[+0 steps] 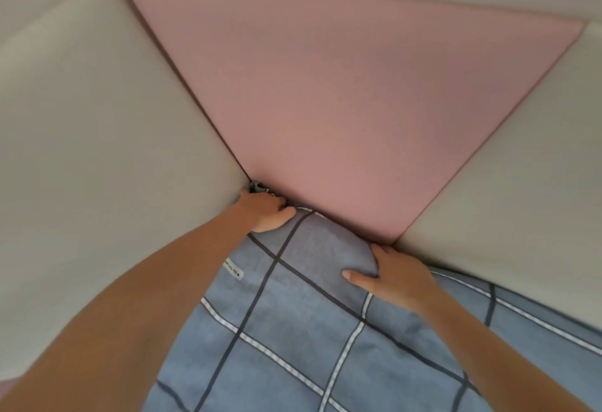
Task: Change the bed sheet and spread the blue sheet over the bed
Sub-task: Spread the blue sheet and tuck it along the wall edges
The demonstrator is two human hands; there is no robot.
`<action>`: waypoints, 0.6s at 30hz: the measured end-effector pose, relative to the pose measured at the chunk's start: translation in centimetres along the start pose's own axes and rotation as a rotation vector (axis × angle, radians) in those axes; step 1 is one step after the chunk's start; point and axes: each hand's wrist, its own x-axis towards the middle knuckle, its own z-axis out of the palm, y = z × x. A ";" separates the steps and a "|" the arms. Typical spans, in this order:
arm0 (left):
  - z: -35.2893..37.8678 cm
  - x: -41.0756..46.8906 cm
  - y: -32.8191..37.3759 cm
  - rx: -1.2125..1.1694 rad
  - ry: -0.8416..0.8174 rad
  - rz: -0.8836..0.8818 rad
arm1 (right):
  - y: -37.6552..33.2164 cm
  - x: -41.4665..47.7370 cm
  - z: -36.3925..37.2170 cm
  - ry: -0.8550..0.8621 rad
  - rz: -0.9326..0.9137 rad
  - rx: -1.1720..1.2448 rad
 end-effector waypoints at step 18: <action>-0.3 0.2 -1.8 -0.149 -0.001 0.022 | 2.0 0.9 5.0 0.749 -0.112 0.084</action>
